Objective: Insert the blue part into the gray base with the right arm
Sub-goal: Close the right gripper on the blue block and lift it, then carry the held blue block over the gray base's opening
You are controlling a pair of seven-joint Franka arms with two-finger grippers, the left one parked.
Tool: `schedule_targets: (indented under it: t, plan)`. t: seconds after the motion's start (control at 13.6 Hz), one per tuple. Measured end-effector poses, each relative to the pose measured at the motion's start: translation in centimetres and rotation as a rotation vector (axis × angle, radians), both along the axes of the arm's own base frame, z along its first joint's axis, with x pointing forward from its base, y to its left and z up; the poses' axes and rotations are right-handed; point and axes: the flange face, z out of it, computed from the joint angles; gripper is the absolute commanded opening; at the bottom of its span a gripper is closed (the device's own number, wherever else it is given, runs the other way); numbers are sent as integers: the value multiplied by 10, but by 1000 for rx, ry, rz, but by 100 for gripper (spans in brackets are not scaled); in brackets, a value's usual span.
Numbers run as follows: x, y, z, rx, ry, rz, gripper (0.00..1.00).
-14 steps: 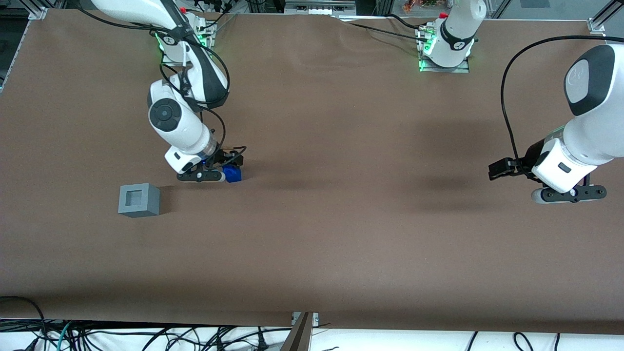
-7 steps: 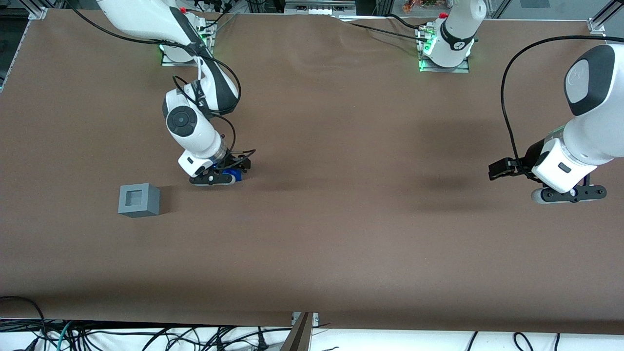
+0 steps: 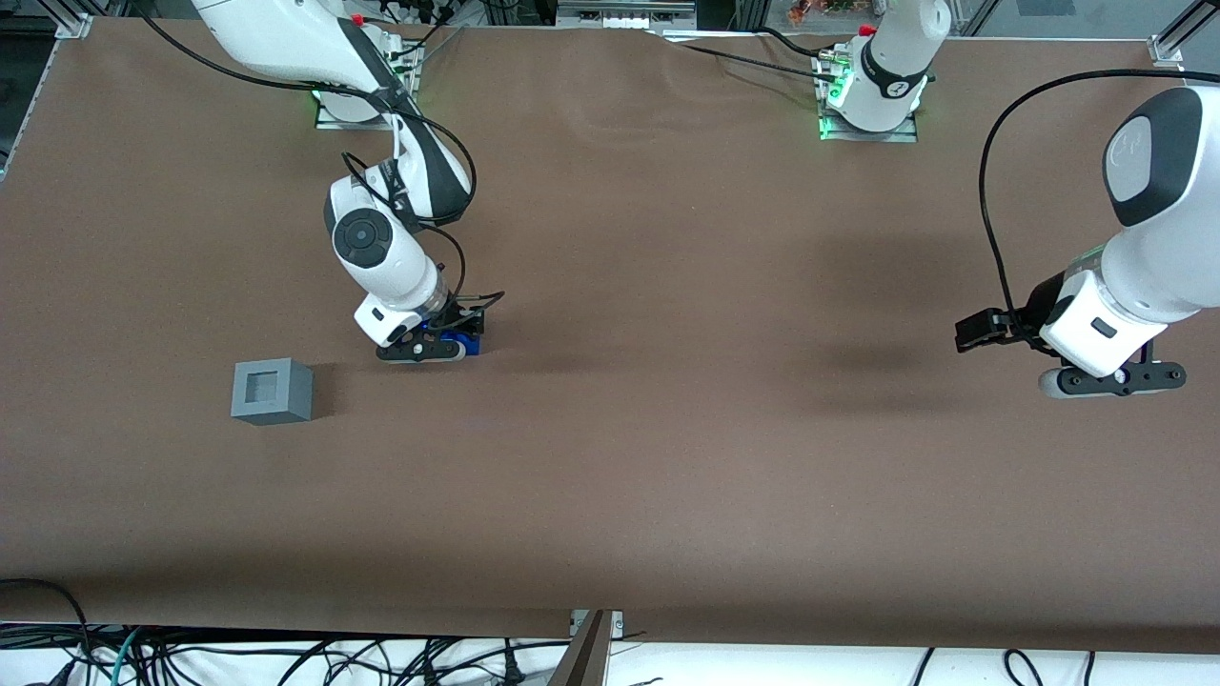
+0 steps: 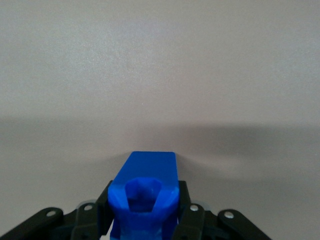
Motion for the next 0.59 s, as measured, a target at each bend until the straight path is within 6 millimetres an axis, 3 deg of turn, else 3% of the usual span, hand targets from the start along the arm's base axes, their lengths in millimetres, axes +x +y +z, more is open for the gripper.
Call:
schedule_targets:
  t: [0.15,0.29,0.44,0.59]
  plan:
    - [8,-5,11,-11,7,2,4]
    - [26,-17,43,-35,28,5,4]
    - [54,-50,88,-65,48,25,4]
    - [77,-102,124,-93,55,51,5]
